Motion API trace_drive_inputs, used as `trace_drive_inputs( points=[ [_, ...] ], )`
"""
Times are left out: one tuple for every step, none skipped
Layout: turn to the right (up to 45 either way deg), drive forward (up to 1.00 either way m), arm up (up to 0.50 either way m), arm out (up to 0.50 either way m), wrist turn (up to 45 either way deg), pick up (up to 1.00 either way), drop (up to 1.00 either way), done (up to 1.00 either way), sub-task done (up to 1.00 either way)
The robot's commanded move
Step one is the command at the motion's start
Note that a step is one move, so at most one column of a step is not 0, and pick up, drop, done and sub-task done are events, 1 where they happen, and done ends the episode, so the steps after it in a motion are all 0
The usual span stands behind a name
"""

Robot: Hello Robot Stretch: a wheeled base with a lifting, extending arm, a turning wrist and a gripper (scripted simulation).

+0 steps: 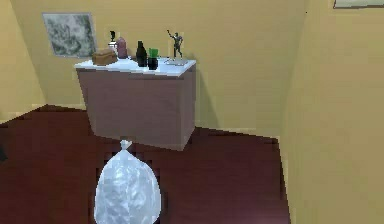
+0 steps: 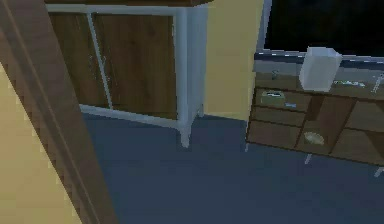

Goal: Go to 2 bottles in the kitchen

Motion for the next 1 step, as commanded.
trace_drive_inputs(
  points=[
    [6.0, 0.00, 0.00, 0.00, 0.0, 0.00, 0.00, 0.00, 0.00]
  ],
)
